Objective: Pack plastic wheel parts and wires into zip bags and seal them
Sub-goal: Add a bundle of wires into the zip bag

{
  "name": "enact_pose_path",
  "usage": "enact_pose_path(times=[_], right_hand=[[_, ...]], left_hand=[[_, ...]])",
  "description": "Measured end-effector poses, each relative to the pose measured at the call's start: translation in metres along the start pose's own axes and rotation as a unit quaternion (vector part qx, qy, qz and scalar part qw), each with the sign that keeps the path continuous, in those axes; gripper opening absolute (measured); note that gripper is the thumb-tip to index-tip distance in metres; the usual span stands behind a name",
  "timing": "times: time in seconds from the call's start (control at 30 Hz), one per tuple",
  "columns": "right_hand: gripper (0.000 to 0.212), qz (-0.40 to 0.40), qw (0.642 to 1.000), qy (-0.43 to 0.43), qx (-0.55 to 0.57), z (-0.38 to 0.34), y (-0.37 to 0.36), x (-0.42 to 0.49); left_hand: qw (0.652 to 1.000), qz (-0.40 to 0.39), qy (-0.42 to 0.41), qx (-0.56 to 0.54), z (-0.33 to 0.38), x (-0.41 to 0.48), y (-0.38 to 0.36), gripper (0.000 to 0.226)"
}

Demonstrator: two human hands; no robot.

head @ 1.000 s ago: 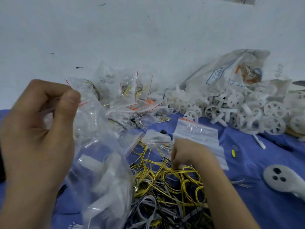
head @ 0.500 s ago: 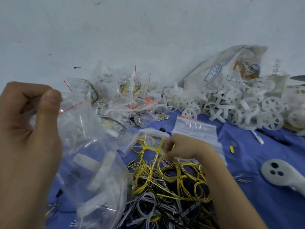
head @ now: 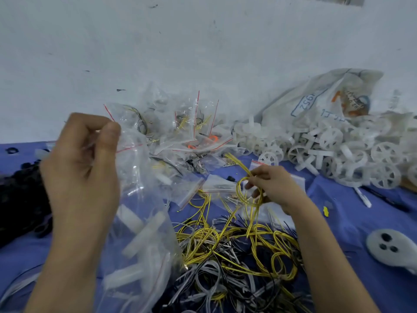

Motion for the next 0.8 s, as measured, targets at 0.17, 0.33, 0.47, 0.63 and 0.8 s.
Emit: enact_pose_path(times=[0.17, 0.33, 0.47, 0.63, 0.8], right_hand=[[0.006, -0.020, 0.996, -0.061, -0.067, 0.035, -0.022, 0.006], [0.015, -0.154, 0.944, -0.112, -0.270, 0.051, -0.046, 0.009], [0.031, -0.226, 0.882, -0.088, -0.404, 0.045, -0.062, 0.013], [0.024, -0.263, 0.824, -0.047, -0.499, 0.036, -0.083, 0.019], [0.025, -0.264, 0.844, -0.076, -0.461, 0.044, -0.090, 0.016]], left_hand=[[1.000, 0.012, -0.013, -0.008, 0.022, -0.006, -0.001, 0.013], [0.999, -0.014, -0.026, -0.028, 0.030, -0.008, -0.002, 0.016], [0.999, -0.029, -0.012, -0.039, 0.029, -0.009, -0.004, 0.016], [0.998, -0.041, -0.017, -0.038, 0.032, -0.011, -0.004, 0.012], [0.999, -0.033, -0.020, -0.034, 0.035, -0.010, -0.002, 0.008]])
Point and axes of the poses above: each hand's wrist, its own x-axis towards the middle knuckle, its own y-axis out of the back of the hand, z = x × y, the point moved 9 cm from there along x, towards the middle knuckle, and after that the axes turned 13 degrees about y, right-handed, at the moved point
